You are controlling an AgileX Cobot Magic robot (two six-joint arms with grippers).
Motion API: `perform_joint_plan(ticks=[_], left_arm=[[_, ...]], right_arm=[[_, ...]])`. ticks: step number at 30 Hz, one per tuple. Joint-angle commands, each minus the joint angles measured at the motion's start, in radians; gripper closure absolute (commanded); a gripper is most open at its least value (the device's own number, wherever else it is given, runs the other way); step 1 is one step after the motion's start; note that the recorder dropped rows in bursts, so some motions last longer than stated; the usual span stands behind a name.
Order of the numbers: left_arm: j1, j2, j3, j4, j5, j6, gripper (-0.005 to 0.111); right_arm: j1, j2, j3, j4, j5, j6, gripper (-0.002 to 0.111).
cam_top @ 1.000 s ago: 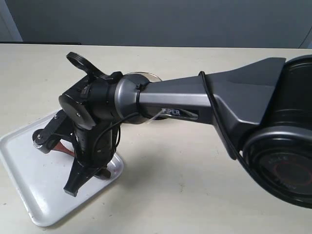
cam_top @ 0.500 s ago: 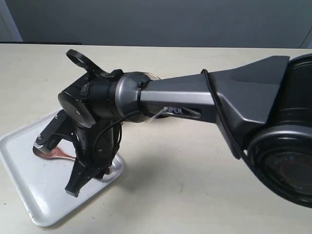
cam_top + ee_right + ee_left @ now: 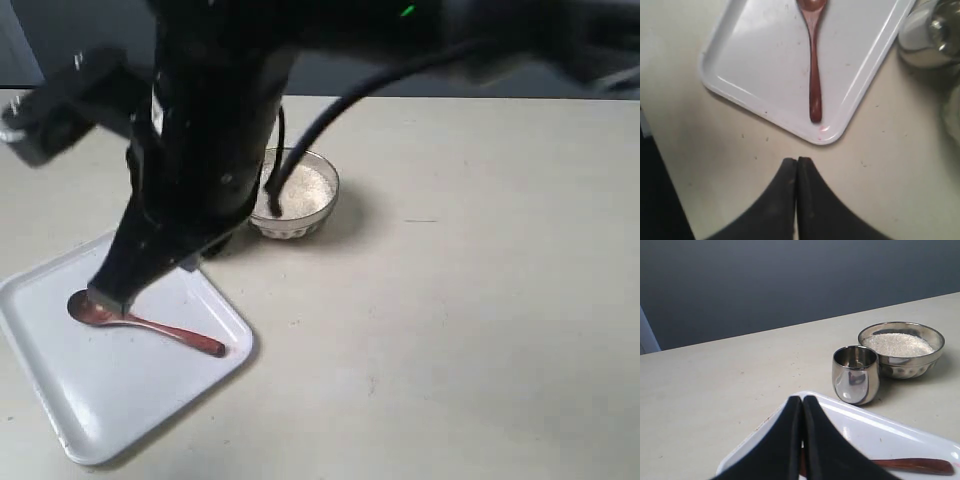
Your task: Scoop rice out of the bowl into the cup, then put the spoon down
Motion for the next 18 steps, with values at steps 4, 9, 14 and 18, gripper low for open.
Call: perform_joint_plan(ticks=[4,9,14,18], left_arm=[[-0.005,-0.004,-0.002,-0.002,-0.016,-0.003,0.106],[-0.005,-0.004,-0.002,-0.002,-0.016,-0.003,0.106],[-0.005,-0.004,-0.002,-0.002,-0.016,-0.003,0.106],[-0.005,-0.004,-0.002,-0.002,-0.016,-0.003,0.106]], right_arm=[[0.002,-0.299,-0.004,0.004,0.043,0.016,0.108],[0.002,-0.422,-0.004,0.004,-0.028,0.016,0.108],[0.002,-0.483,-0.002,-0.076,-0.039,0.021,0.108],[-0.003,-0.484,0.002,-0.251,-0.014,0.171,0.108]])
